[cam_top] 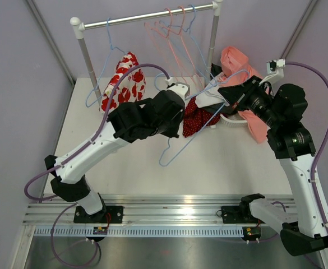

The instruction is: Remove the skirt from the hanger

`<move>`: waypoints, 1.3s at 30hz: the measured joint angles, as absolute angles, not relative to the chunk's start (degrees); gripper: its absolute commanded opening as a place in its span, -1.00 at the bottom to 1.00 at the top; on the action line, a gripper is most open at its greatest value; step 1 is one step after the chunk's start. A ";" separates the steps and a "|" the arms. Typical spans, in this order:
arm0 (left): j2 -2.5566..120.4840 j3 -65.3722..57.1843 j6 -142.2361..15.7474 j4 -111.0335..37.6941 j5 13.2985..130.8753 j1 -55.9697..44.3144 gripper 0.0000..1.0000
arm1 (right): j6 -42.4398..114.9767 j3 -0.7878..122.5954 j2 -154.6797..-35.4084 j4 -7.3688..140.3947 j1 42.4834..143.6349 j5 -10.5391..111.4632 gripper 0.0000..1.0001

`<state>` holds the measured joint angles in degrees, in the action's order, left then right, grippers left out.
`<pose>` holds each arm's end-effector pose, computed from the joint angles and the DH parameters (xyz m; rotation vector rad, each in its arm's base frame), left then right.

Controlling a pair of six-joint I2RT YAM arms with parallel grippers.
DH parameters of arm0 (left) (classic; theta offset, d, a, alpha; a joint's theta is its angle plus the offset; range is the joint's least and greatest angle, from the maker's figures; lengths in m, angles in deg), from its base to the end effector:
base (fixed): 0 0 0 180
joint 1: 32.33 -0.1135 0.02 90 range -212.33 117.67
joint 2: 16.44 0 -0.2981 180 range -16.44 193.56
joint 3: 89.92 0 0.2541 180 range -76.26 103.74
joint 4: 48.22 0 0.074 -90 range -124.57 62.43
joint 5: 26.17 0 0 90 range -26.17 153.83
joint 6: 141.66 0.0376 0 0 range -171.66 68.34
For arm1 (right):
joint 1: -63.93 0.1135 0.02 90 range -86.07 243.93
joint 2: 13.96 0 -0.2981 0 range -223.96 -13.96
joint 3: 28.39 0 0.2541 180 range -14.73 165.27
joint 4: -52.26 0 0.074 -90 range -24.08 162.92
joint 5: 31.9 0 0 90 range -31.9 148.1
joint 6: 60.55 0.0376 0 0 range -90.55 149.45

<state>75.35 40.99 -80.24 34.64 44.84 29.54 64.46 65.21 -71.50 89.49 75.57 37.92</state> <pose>0.1549 -0.2637 0.4960 0.5048 2.2659 -0.4294 0.1685 0.0479 0.5124 0.0522 1.6656 0.9051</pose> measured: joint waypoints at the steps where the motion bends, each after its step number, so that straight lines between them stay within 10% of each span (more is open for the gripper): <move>1: 76.15 41.78 -80.11 34.60 45.26 29.65 -1.00 | 64.37 65.34 -71.50 89.32 76.53 38.14 -1.00; 39: 54.87 25.30 -86.54 12.11 79.62 32.95 -1.00 | 62.25 60.21 -69.18 83.37 80.12 44.21 -1.00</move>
